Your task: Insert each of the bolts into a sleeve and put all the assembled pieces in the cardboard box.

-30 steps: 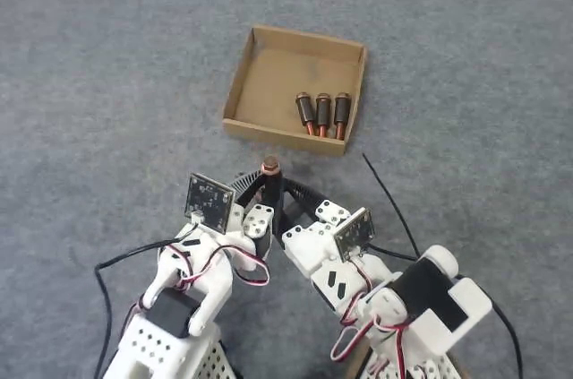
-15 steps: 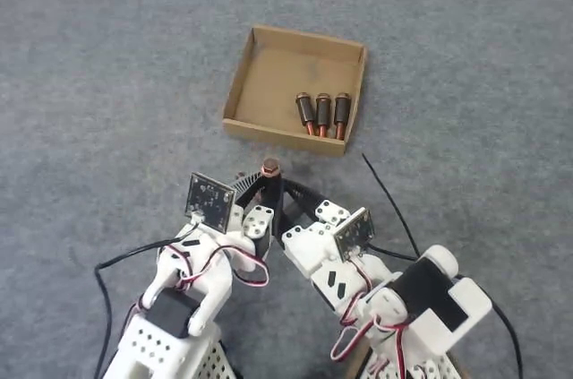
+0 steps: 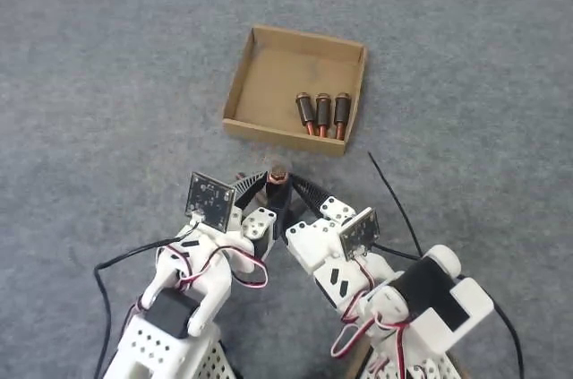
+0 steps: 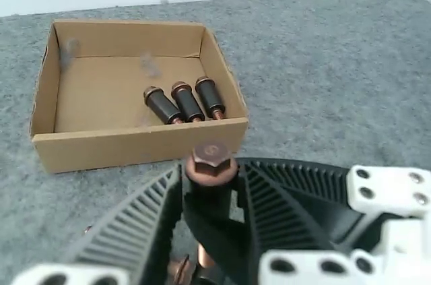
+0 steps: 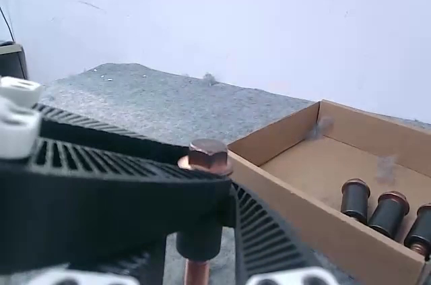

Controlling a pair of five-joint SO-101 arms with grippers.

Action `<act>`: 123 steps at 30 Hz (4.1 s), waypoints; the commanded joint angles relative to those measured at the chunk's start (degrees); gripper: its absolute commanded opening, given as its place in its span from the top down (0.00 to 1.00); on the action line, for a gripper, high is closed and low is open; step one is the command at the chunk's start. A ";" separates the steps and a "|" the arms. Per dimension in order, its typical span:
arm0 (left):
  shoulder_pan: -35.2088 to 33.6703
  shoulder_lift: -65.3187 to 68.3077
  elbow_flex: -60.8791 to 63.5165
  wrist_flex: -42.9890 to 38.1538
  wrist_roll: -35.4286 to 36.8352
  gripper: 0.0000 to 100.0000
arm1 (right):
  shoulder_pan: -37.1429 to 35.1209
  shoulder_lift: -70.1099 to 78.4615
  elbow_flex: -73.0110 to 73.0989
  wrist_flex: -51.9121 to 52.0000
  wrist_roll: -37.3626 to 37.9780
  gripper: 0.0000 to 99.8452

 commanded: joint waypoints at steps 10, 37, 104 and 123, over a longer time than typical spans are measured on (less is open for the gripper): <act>-0.35 -0.70 -6.37 0.44 3.16 0.87 | 1.19 -2.59 0.62 -1.45 0.44 0.99; -31.30 -0.79 -9.19 8.62 -0.44 0.99 | 6.02 -2.51 0.70 -1.71 0.53 0.99; -42.90 -0.35 -0.40 11.96 -5.98 0.99 | 20.79 26.07 -111.47 131.74 2.73 0.99; -42.90 -0.35 -0.40 11.96 -5.98 0.99 | 20.44 20.44 -114.37 137.89 2.55 0.94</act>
